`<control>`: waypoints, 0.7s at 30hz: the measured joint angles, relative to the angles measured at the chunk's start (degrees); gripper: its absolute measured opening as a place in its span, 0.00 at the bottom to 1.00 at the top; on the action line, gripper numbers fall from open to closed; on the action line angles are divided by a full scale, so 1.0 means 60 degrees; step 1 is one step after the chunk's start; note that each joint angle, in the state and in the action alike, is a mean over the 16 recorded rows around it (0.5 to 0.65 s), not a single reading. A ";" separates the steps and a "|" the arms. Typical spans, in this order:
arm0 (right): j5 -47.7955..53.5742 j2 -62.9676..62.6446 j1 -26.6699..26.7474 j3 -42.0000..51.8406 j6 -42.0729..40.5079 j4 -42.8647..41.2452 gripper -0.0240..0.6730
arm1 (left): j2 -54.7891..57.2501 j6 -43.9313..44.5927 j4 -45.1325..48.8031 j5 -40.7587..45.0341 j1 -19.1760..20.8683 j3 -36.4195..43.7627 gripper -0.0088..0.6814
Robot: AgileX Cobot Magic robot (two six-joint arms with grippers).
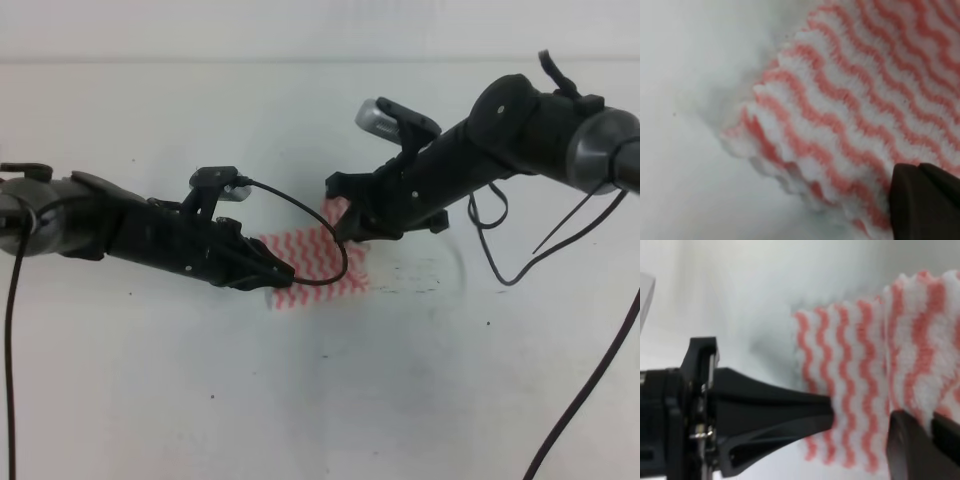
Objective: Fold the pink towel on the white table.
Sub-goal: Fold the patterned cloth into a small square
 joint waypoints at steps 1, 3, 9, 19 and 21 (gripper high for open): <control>-0.0010 0.0006 0.0034 0.0000 -0.0004 0.0022 0.02 | 0.0000 0.0003 -0.0005 -0.0007 0.0000 0.0000 0.01; -0.0040 0.0009 0.0107 0.0001 -0.0009 0.0044 0.02 | 0.0001 0.0008 -0.0021 -0.0016 0.0000 0.0000 0.01; -0.0143 0.0042 0.0315 -0.0001 -0.0015 0.0059 0.02 | 0.0007 0.0032 -0.0078 -0.0025 0.0000 0.0000 0.01; -0.0302 0.0143 0.0489 -0.0004 -0.0019 0.0113 0.02 | 0.0018 0.0068 -0.0142 -0.0028 0.0001 0.0000 0.01; -0.0326 0.0159 0.0510 -0.0004 -0.0019 0.0122 0.02 | 0.0018 0.0069 -0.0142 -0.0028 0.0001 0.0000 0.01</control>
